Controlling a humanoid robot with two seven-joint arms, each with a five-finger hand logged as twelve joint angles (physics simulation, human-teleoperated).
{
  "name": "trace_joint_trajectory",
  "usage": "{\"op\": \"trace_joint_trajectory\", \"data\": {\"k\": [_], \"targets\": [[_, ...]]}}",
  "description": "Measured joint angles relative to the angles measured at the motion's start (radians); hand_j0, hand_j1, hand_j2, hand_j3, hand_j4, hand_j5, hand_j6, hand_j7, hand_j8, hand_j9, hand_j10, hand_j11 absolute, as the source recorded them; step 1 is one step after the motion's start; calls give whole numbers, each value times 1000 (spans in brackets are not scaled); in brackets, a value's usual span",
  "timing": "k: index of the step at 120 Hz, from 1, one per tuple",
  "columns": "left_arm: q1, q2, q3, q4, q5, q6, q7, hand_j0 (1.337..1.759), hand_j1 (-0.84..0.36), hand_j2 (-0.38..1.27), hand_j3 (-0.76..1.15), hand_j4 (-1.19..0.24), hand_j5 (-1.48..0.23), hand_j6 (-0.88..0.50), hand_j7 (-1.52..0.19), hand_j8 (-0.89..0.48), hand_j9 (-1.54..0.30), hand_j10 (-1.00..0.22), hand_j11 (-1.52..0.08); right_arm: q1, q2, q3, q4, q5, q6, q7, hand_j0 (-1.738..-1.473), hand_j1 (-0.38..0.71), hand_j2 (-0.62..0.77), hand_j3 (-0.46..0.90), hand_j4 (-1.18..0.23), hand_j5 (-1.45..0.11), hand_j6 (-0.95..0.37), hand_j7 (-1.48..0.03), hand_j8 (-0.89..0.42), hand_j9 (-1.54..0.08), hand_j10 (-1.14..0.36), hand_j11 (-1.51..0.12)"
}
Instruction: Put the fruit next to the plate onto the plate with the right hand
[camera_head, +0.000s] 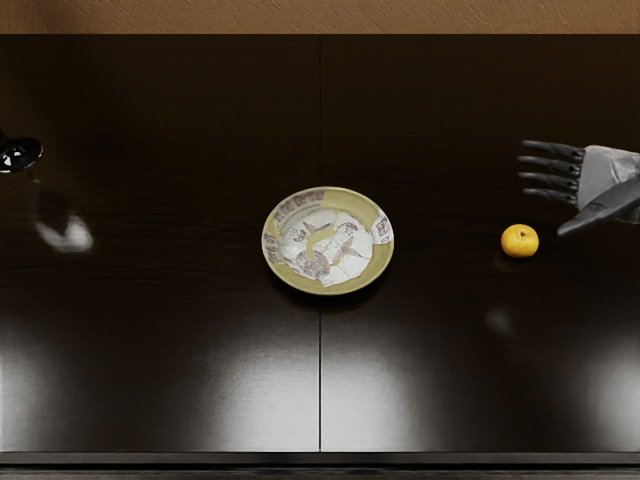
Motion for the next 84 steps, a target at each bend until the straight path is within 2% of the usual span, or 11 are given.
{"op": "trace_joint_trajectory", "data": {"k": [4,15,23,29,35,45,55,68,84], "targets": [[1,0,0,0,0,0,0,1658,344,1,0,-3,-5,-3,-5,-3,-5,-3,-5,5,5,7,2,-12,0,-9,-1658,-321,-4,0,-23,-31,-23,-32,-23,-31,-23,-31],[-1,0,0,0,0,0,0,1658,344,1,0,-3,-5,-3,-5,-3,-5,-4,-5,32,24,19,5,-43,0,-66,-1658,-320,-4,0,-24,-32,-24,-33,-24,-32,-24,-32],[1,0,0,0,0,0,0,1658,344,1,0,-3,-5,-3,-5,-3,-5,-4,-5,52,38,23,6,-89,0,-122,-1658,-320,-4,0,-24,-33,-24,-33,-24,-33,-25,-33],[0,0,0,0,0,0,0,1658,344,1,0,-4,-5,-3,-5,-3,-5,-4,-5,64,46,46,8,-160,0,-155,-1658,-319,-4,0,-25,-34,-25,-34,-25,-33,-25,-33],[0,0,0,0,0,0,0,1658,344,1,0,-4,-5,-4,-5,-4,-5,-4,-5,71,67,100,30,-292,0,-175,-1658,-318,-4,0,-27,-35,-26,-35,-27,-35,-27,-35],[0,0,0,0,0,0,0,1658,344,1,0,-4,-5,-3,-5,-3,-5,-4,-5,76,105,173,120,-548,0,-194,-1658,-317,-4,0,-28,-36,-29,-36,-28,-36,-28,-36],[0,0,0,0,0,0,0,1658,344,1,0,-4,-5,-4,-5,-4,-5,-4,-5,73,128,196,218,-730,-18,-203,-1658,-316,-5,0,-29,-37,-30,-37,-29,-37,-29,-37],[0,0,0,0,0,0,0,1658,345,1,0,-3,-5,-3,-5,-3,-5,-4,-5,68,155,154,282,-868,-99,-211,-1658,-318,-4,0,-29,-35,-29,-35,-29,-35,-28,-35],[1,0,0,0,0,0,0,1658,345,1,0,-3,-5,-3,-5,-3,-5,-3,-5,60,167,17,332,-1010,-328,-215,-1658,-317,-4,0,-30,-37,-32,-36,-31,-36,-30,-36]]}}
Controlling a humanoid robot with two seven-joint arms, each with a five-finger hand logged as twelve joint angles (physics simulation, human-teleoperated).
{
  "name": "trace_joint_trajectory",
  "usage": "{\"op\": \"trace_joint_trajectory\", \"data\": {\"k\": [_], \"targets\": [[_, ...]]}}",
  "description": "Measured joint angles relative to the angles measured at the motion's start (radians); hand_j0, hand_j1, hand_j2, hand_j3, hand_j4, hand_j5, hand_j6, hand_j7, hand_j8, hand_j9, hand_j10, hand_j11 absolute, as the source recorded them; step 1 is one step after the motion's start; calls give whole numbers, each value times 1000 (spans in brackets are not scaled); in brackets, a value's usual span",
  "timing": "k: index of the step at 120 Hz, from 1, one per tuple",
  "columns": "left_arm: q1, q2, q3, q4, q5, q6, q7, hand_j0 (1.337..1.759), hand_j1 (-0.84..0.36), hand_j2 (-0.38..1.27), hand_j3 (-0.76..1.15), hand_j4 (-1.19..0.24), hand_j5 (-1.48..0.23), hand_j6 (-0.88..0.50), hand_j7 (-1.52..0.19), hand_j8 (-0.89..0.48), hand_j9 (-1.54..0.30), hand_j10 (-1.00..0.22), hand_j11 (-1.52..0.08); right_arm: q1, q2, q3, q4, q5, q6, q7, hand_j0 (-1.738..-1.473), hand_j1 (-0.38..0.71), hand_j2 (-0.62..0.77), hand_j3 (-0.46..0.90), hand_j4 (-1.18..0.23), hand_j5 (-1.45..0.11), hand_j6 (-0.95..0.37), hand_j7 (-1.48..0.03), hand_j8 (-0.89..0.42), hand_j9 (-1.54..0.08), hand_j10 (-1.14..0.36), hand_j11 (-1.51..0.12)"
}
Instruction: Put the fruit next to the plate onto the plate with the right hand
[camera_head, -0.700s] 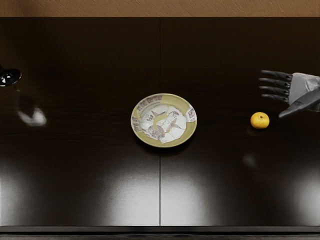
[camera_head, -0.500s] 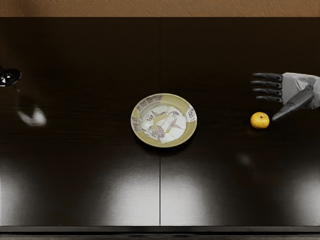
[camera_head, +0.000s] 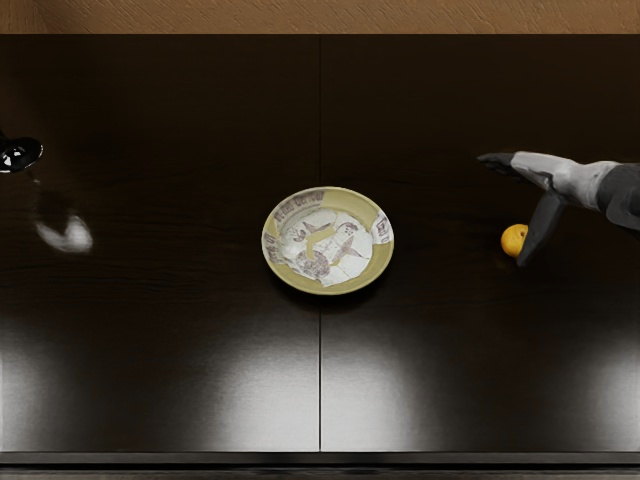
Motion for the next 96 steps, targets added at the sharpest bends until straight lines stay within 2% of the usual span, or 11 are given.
{"op": "trace_joint_trajectory", "data": {"k": [14,28,63,96], "targets": [[0,0,0,0,0,0,0,1658,345,1,0,-3,-5,-3,-5,-3,-5,-3,-5,-11,3,-85,26,-69,-162,0,-1658,-306,-6,0,-40,-49,-42,-48,-41,-48,-40,-48],[0,0,0,0,0,0,0,1658,345,1,0,-3,-5,-3,-5,-3,-5,-3,-5,-26,1,-134,34,-113,-262,0,-1658,-222,-19,0,-111,-140,-113,-139,-112,-140,-110,-140],[-1,0,0,0,0,0,0,1658,345,1,0,-3,-5,-3,-5,-3,-5,-3,-5,-65,-25,-157,52,-134,-358,0,-1658,-33,-50,0,-271,-347,-273,-346,-272,-346,-270,-346],[0,0,0,0,0,0,0,1658,345,1,0,-4,-5,-3,-5,-3,-5,-3,-5,-100,-21,-179,46,-140,-441,0,-1658,37,-61,0,-329,-423,-331,-422,-330,-423,-329,-422]]}}
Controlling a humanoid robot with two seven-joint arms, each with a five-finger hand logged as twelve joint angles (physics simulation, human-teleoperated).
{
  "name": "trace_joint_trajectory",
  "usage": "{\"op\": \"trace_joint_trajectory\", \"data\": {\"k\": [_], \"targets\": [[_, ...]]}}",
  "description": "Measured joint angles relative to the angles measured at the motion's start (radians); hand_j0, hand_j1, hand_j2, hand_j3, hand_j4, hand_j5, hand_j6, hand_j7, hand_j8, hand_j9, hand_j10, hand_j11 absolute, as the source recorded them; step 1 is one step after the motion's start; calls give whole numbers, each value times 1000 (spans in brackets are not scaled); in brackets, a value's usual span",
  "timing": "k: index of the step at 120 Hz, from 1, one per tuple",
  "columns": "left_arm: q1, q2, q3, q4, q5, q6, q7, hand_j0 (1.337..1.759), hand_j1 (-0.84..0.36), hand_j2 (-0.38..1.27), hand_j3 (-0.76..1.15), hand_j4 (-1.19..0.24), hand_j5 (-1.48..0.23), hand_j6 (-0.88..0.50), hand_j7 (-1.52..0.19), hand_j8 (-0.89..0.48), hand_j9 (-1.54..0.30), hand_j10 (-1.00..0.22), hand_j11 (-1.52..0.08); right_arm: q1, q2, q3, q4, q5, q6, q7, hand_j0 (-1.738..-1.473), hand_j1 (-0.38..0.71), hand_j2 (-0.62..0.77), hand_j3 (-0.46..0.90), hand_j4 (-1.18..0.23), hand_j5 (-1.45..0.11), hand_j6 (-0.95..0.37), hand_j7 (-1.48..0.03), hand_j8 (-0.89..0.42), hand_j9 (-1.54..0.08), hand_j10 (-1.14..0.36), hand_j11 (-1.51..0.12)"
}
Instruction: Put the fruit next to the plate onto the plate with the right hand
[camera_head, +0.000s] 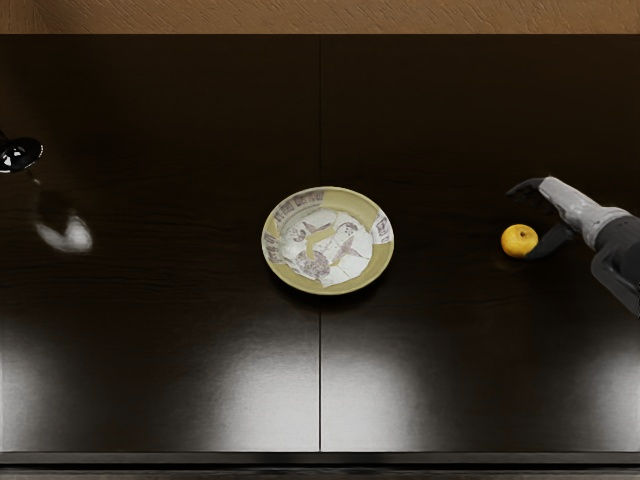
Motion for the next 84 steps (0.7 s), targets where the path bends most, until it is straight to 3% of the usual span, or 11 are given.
{"op": "trace_joint_trajectory", "data": {"k": [39,84], "targets": [[0,0,0,0,0,0,0,1658,345,1,0,-4,-5,-3,-5,-3,-5,-4,-5,-20,18,-52,-14,-1,-141,1,-1658,95,-70,0,-377,-486,-379,-485,-378,-486,-377,-485],[0,0,0,0,0,0,0,1658,345,1,0,-3,-5,-3,-5,-3,-5,-3,-5,-28,61,-66,-59,-2,-174,2,-1658,101,-71,0,-381,-492,-383,-491,-382,-492,-381,-492]]}}
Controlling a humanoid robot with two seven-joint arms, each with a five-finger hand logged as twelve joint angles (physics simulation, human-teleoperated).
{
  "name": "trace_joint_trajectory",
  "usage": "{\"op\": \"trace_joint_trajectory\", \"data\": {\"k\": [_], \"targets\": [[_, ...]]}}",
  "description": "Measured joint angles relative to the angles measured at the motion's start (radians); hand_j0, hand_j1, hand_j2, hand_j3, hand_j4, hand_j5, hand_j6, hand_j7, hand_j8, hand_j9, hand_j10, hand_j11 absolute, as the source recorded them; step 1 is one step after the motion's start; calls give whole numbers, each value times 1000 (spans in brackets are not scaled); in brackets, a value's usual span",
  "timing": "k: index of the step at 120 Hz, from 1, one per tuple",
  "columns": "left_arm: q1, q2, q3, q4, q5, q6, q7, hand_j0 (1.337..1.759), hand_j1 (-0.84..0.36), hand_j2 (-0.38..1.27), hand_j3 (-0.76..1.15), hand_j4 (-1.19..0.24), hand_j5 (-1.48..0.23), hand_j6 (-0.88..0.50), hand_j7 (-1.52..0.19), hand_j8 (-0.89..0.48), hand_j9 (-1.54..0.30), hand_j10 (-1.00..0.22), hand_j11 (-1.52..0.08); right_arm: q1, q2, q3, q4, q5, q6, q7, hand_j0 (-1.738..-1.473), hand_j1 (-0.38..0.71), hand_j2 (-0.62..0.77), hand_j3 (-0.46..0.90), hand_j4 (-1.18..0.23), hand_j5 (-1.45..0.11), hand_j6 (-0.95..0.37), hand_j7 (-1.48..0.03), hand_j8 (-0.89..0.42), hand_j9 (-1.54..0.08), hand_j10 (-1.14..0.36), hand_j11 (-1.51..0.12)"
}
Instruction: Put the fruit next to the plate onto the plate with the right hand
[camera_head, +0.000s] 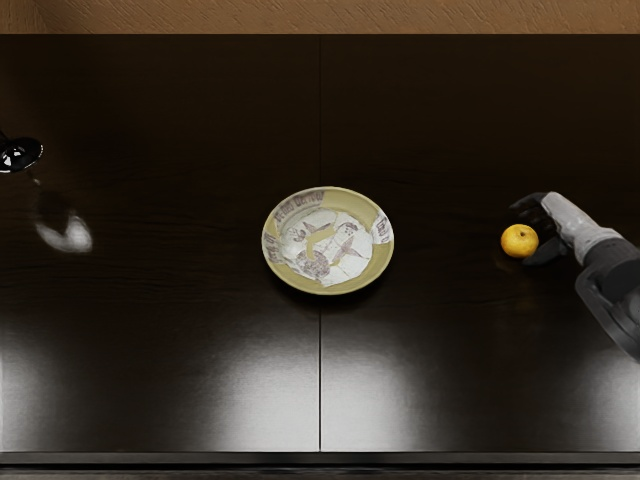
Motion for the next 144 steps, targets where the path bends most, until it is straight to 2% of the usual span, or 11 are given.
{"op": "trace_joint_trajectory", "data": {"k": [67,96,129,144], "targets": [[-1,0,0,0,0,0,0,1658,345,1,0,-4,-5,-3,-5,-3,-5,-4,-5,0,32,-8,-24,-1,-37,2,-1658,144,-78,0,-416,-538,-418,-537,-417,-538,-416,-538],[-1,0,0,0,0,0,0,1658,345,1,0,-3,-5,-3,-5,-3,-5,-3,-5,0,41,-9,-30,0,-37,2,-1658,216,-79,0,-466,-608,-469,-604,-466,-607,-466,-607],[0,0,0,0,0,0,0,1658,345,1,0,-4,-5,-4,-5,-4,-5,-4,-5,1,40,-9,-27,1,-31,1,-1656,276,35,-1,-548,-678,-443,-693,-433,-685,-544,-684],[-1,0,0,0,0,0,0,1658,345,1,0,-3,-5,-3,-5,-3,-5,-3,-5,1,35,-1,-24,6,-27,1,-1656,263,115,0,-563,-711,-488,-719,-458,-716,-559,-715]]}}
